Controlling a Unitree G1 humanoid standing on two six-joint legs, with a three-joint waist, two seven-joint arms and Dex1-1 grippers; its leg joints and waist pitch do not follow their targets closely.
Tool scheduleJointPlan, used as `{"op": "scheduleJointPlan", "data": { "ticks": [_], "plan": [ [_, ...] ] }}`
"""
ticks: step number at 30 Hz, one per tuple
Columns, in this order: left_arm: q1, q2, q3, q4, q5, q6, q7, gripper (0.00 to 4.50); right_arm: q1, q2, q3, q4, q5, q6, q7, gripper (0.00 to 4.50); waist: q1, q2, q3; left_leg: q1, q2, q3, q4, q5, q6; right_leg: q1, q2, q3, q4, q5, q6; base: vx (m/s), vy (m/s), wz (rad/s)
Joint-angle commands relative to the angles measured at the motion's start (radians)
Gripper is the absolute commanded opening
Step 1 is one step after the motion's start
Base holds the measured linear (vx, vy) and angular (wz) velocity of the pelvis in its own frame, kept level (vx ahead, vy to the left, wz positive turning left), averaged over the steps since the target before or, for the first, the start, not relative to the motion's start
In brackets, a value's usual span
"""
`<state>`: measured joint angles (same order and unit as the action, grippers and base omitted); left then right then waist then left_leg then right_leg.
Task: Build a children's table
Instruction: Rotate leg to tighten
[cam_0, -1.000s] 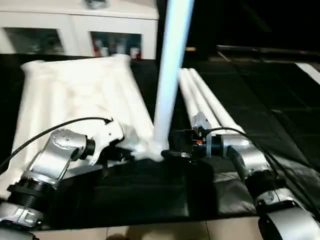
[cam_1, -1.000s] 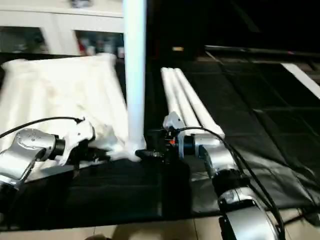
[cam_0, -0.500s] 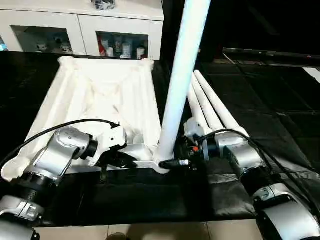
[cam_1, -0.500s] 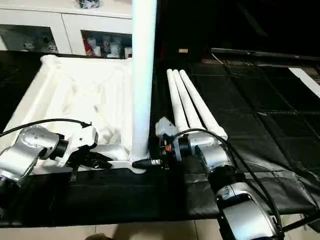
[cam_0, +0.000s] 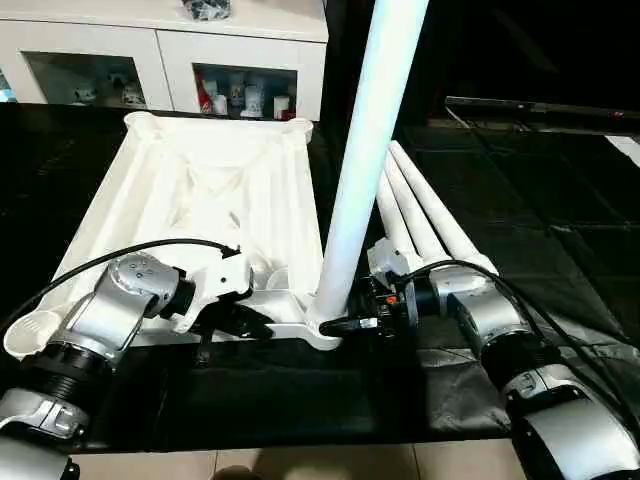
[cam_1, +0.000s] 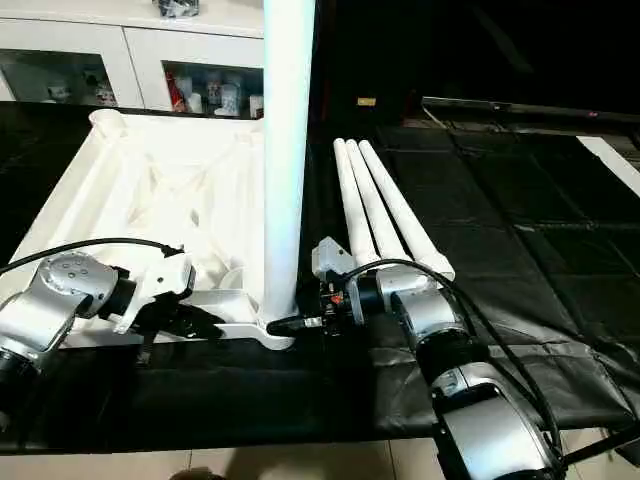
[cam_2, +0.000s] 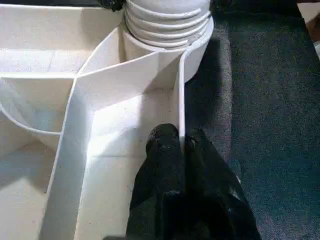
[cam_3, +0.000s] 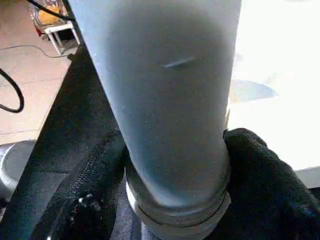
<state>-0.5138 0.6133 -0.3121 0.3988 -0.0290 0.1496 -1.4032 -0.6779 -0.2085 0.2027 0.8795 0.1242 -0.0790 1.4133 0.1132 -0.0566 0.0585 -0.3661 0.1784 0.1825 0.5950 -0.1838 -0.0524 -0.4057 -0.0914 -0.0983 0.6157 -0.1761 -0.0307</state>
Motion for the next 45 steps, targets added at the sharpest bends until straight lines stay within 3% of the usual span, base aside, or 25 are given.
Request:
{"op": "scheduleJointPlan", "data": {
  "ticks": [1,5,8,10,12,14,15,16,17,20,22,24,26,30,33,36,37,38,39,43,44,45],
  "plan": [
    [-0.02,-0.009,-0.017,-0.008,-0.008,0.003,-0.025,0.0,0.0,0.006,0.006,0.008,0.001,-0.001,0.032,2.72,-0.004,0.015,-0.07,0.015,0.066,-0.017,-0.075,-0.187,0.01,0.053,-0.075,0.063,-0.057,-0.19,-0.234,0.0,0.0,0.0],
    [-0.036,-0.066,0.024,-0.02,-0.042,0.132,0.064,0.0,0.014,0.048,-0.046,-0.014,0.055,0.054,-0.042,2.72,-0.004,0.014,-0.07,0.017,0.067,-0.016,-0.075,-0.182,0.006,0.052,-0.075,0.064,-0.056,-0.177,-0.245,0.0,0.0,0.0],
    [-0.092,-0.193,0.081,-0.029,-0.066,0.274,0.248,0.0,0.037,0.126,-0.061,-0.008,0.032,0.095,-0.25,2.72,-0.01,0.012,-0.067,0.017,0.065,-0.02,-0.077,-0.208,-0.013,0.051,-0.079,0.065,-0.064,-0.237,-0.231,0.0,0.0,0.0],
    [-0.106,-0.233,0.092,-0.031,-0.061,0.309,0.31,0.0,0.039,0.158,-0.061,0.012,0.009,0.117,-0.351,2.72,-0.017,0.01,-0.064,0.018,0.061,-0.022,-0.078,-0.223,-0.027,0.05,-0.08,0.065,-0.072,-0.288,-0.21,0.0,0.0,0.0],
    [-0.109,-0.261,0.092,-0.037,-0.045,0.339,0.357,0.0,0.028,0.194,-0.073,0.042,-0.004,0.129,-0.46,2.72,-0.033,0.008,-0.066,0.003,0.057,-0.029,-0.08,-0.216,-0.035,0.062,-0.082,0.061,-0.076,-0.332,-0.178,0.0,0.0,0.0],
    [-0.109,-0.289,0.089,-0.045,-0.023,0.365,0.409,0.0,0.003,0.236,-0.102,0.082,0.004,0.148,-0.573,2.72,-0.04,0.008,-0.065,0.012,0.054,-0.027,-0.075,-0.244,-0.027,0.051,-0.081,0.061,-0.086,-0.382,-0.167,0.0,0.0,0.0],
    [-0.108,-0.311,0.091,-0.051,-0.008,0.387,0.452,0.0,-0.019,0.264,-0.126,0.11,0.016,0.166,-0.652,2.72,-0.044,0.019,-0.065,0.012,0.054,-0.027,-0.075,-0.238,-0.023,0.052,-0.083,0.066,-0.087,-0.363,-0.174,0.0,0.0,0.0],
    [-0.108,-0.343,0.101,-0.058,0.008,0.412,0.515,0.0,-0.046,0.297,-0.154,0.14,0.028,0.191,-0.739,2.72,-0.052,0.016,-0.064,0.01,0.055,-0.028,-0.077,-0.236,-0.025,0.053,-0.079,0.065,-0.085,-0.352,-0.178,0.0,0.0,0.0],
    [-0.111,-0.375,0.116,-0.063,0.019,0.439,0.576,0.0,-0.069,0.325,-0.174,0.163,0.038,0.213,-0.803,2.72,-0.058,0.018,-0.063,0.015,0.057,-0.031,-0.08,-0.256,-0.037,0.049,-0.076,0.062,-0.086,-0.369,-0.18,0.0,0.0,0.0],
    [-0.112,-0.448,0.147,-0.091,0.047,0.479,0.717,0.0,-0.098,0.374,-0.167,0.176,0.024,0.23,-0.837,2.72,-0.062,0.015,-0.066,0.018,0.055,-0.029,-0.075,-0.273,-0.031,0.049,-0.075,0.06,-0.088,-0.363,-0.179,0.0,0.0,0.0],
    [-0.11,-0.452,0.146,-0.101,0.056,0.487,0.735,0.0,-0.093,0.376,-0.16,0.168,0.012,0.221,-0.832,2.72,-0.058,0.016,-0.068,0.014,0.055,-0.027,-0.075,-0.247,-0.013,0.051,-0.073,0.061,-0.085,-0.311,-0.181,0.0,0.0,0.0],
    [-0.106,-0.439,0.129,-0.121,0.078,0.497,0.745,0.0,-0.08,0.372,-0.157,0.153,-0.003,0.211,-0.836,3.28,-0.055,0.012,-0.071,0.01,0.054,-0.024,-0.074,-0.202,0.009,0.055,-0.071,0.061,-0.077,-0.233,-0.195,0.0,0.0,0.0],
    [-0.109,-0.415,0.129,-0.132,0.067,0.51,0.731,0.0,-0.071,0.359,-0.162,0.149,-0.008,0.199,-0.837,3.28,-0.056,0.014,-0.07,0.009,0.054,-0.025,-0.075,-0.189,0.019,0.057,-0.072,0.061,-0.075,-0.219,-0.199,0.0,0.0,0.0],
    [-0.114,-0.396,0.142,-0.119,0.086,0.503,0.732,0.0,-0.078,0.34,-0.162,0.161,-0.031,0.14,-0.849,3.74,-0.06,0.013,-0.068,0.009,0.054,-0.025,-0.076,-0.214,0.014,0.055,-0.073,0.06,-0.08,-0.257,-0.197,0.0,0.0,0.0],
    [-0.113,-0.375,0.142,-0.099,0.099,0.489,0.745,0.0,-0.063,0.291,-0.172,0.127,-0.032,0.115,-0.855,3.98,-0.059,0.001,-0.066,0.009,0.055,-0.025,-0.077,-0.222,0.013,0.054,-0.075,0.06,-0.084,-0.296,-0.185,0.0,0.0,0.0],
    [-0.111,-0.359,0.135,-0.084,0.111,0.469,0.744,0.0,-0.045,0.271,-0.202,0.074,-0.004,0.108,-0.837,4.3,-0.056,0.007,-0.068,0.011,0.058,-0.026,-0.078,-0.207,0.02,0.053,-0.074,0.061,-0.08,-0.258,-0.183,0.0,0.0,0.0],
    [-0.109,-0.355,0.135,-0.078,0.114,0.462,0.744,0.0,-0.038,0.262,-0.205,0.052,-0.003,0.095,-0.835,4.3,-0.057,0.018,-0.068,0.01,0.058,-0.026,-0.078,-0.194,0.018,0.053,-0.071,0.061,-0.076,-0.218,-0.192,0.0,0.0,0.0],
    [-0.109,-0.349,0.133,-0.068,0.12,0.452,0.747,0.0,-0.029,0.251,-0.214,0.02,0.009,0.091,-0.82,4.41,-0.057,0.01,-0.072,0.006,0.055,-0.024,-0.074,-0.166,0.034,0.058,-0.069,0.061,-0.069,-0.154,-0.203,0.0,0.0,0.0],
    [-0.107,-0.342,0.13,-0.058,0.126,0.436,0.75,0.0,-0.02,0.241,-0.227,-0.015,0.028,0.083,-0.8,4.41,-0.055,0.022,-0.073,0.005,0.054,-0.025,-0.073,-0.157,0.038,0.059,-0.07,0.062,-0.066,-0.134,-0.209,0.0,0.0,0.0],
    [-0.108,-0.334,0.136,-0.024,0.129,0.382,0.761,0.0,0.014,0.173,-0.256,-0.155,0.064,0.087,-0.756,4.41,-0.054,0.018,-0.078,0.004,0.054,-0.023,-0.066,-0.096,0.077,0.062,-0.067,0.061,-0.056,-0.025,-0.236,0.0,0.0,0.0],
    [-0.107,-0.334,0.133,-0.02,0.125,0.361,0.75,0.0,0.02,0.161,-0.261,-0.177,0.067,0.084,-0.756,4.41,-0.05,0.028,-0.075,0.005,0.053,-0.022,-0.066,-0.094,0.079,0.06,-0.067,0.061,-0.056,-0.026,-0.245,0.0,0.0,0.0],
    [-0.107,-0.34,0.137,-0.018,0.123,0.356,0.76,0.0,0.029,0.146,-0.255,-0.199,0.068,0.083,-0.734,4.41,-0.05,0.027,-0.074,0.005,0.053,-0.021,-0.067,-0.111,0.075,0.06,-0.066,0.06,-0.061,-0.044,-0.244,0.0,0.0,0.0]
  ]
}}
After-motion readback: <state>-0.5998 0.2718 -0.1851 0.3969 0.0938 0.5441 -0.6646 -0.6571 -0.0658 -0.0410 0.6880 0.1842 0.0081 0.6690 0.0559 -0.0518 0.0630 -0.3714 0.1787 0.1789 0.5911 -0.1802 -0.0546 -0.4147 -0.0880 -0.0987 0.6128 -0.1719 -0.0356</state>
